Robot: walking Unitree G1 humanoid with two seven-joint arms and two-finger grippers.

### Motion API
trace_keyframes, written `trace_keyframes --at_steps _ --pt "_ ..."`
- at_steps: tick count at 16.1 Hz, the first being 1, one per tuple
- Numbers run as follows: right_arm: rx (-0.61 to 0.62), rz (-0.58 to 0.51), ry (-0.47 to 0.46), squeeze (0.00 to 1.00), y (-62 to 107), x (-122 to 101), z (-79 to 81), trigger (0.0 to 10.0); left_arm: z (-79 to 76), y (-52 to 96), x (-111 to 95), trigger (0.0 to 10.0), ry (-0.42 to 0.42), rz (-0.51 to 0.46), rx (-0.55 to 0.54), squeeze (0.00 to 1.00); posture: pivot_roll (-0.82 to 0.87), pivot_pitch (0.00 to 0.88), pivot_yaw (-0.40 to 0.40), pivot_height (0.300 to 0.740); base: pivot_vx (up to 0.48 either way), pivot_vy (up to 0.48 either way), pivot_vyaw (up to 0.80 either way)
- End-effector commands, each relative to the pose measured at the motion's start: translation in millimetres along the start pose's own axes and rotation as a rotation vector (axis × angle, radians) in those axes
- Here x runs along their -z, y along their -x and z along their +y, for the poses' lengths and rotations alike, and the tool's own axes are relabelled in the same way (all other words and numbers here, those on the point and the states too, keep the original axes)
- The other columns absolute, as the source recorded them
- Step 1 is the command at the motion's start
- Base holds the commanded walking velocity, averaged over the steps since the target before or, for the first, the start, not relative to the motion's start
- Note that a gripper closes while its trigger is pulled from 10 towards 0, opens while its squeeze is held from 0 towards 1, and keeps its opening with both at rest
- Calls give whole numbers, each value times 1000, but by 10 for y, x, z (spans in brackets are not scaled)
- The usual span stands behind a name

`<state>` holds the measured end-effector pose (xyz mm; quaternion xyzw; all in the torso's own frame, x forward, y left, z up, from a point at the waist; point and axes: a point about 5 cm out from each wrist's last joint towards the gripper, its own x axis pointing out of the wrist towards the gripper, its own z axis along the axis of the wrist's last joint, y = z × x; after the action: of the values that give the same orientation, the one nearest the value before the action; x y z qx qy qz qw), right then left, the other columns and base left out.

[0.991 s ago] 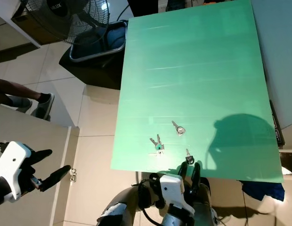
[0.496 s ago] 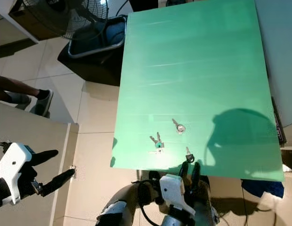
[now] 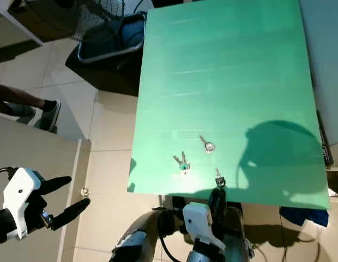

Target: Hang keys on a hook

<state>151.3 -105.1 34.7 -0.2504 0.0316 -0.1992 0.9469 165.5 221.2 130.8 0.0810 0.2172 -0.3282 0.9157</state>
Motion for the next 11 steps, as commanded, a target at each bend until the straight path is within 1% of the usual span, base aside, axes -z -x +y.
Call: trace_keyframes --at_steps 1,6,10,11 --pt "-41 56 -44 1000 154 -81 155 10000 -12 27 67 10000 25 32 -7 0 -24 449 400 740 0 0 0" --pt "-49 49 -33 1000 130 -78 142 10000 -28 24 63 10000 27 30 -6 0 -24 454 400 740 0 0 0" --pt "-41 50 -42 1000 82 -54 134 10000 -27 39 51 10000 25 30 -5 0 -19 455 400 740 0 0 0" --pt "-47 54 -56 1000 60 -47 142 10000 -26 45 46 10000 24 31 -4 0 -12 455 400 740 0 0 0"
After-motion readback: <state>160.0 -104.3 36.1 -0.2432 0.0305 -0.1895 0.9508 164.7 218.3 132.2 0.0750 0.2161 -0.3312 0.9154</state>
